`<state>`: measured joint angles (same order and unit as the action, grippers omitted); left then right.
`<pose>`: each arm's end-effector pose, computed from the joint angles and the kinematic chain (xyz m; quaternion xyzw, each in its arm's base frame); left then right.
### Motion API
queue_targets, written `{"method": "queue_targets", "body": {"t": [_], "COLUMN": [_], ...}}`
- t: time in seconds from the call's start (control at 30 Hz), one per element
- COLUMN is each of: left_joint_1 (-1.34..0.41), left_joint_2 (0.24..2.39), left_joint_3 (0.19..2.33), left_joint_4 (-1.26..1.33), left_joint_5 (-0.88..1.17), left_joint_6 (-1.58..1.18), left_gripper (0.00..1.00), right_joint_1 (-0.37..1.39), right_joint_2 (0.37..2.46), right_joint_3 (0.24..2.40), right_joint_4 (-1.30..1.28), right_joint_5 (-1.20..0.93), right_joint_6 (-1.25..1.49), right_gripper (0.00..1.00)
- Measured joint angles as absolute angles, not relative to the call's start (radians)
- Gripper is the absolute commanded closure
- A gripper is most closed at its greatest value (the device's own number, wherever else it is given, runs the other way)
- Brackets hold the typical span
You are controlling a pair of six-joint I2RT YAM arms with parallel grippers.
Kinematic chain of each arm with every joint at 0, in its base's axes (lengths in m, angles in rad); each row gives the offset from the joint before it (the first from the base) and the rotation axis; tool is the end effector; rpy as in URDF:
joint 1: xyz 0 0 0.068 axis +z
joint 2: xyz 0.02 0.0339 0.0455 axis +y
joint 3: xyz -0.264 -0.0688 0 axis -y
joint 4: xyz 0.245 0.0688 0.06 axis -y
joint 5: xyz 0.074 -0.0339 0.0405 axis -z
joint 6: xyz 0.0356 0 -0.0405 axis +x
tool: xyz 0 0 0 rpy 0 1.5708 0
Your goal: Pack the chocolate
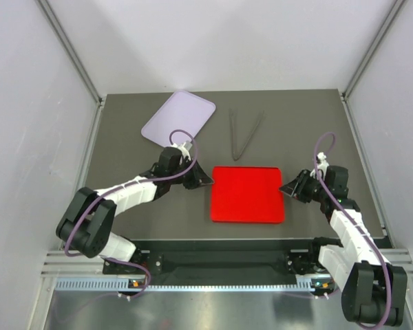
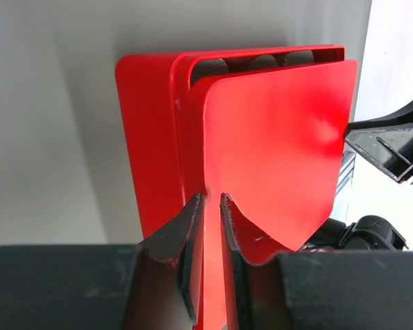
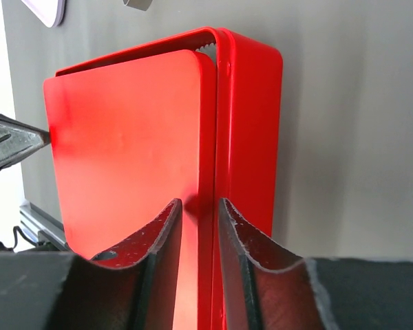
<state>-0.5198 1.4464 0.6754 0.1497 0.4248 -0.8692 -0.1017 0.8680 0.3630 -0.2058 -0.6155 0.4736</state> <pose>0.2456 -0.1574 0.1858 -0.0562 0.8729 -0.4300 0.2233 0.1721 0.0031 0.1817 0.1247 0.8665 0.3440 0.3395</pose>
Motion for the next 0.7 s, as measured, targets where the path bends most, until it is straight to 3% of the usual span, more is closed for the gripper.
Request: {"method": "queue_targets", "body": {"t": [0.2,0.47,0.63,0.7], "left_joint_1": [-0.52,-0.521,-0.522,-0.523], "left_joint_2": [1.45,1.461,1.476,1.485], "left_joint_3": [0.682,0.733,0.776,0.794], "left_joint_4": [0.142,0.124,0.119,0.097], "left_joint_5": [0.419,0.412,0.418,0.417], "left_joint_6": [-0.869,-0.87,-0.868,-0.857], "left_gripper": [0.86,0.94,0.93,0.86], "right_joint_1": [-0.102,-0.103,-0.103,-0.103], "right_joint_2": [0.887,0.894,0.9,0.906], "right_joint_3": [0.363,0.383,0.401,0.408], "right_joint_4": [-0.193,-0.178,-0.172,-0.172], "right_joint_5": [-0.623,-0.628,-0.63,-0.629], "right_joint_6": [0.48,0.491,0.494,0.494], "right_gripper": [0.81,0.83,0.83,0.83]}}
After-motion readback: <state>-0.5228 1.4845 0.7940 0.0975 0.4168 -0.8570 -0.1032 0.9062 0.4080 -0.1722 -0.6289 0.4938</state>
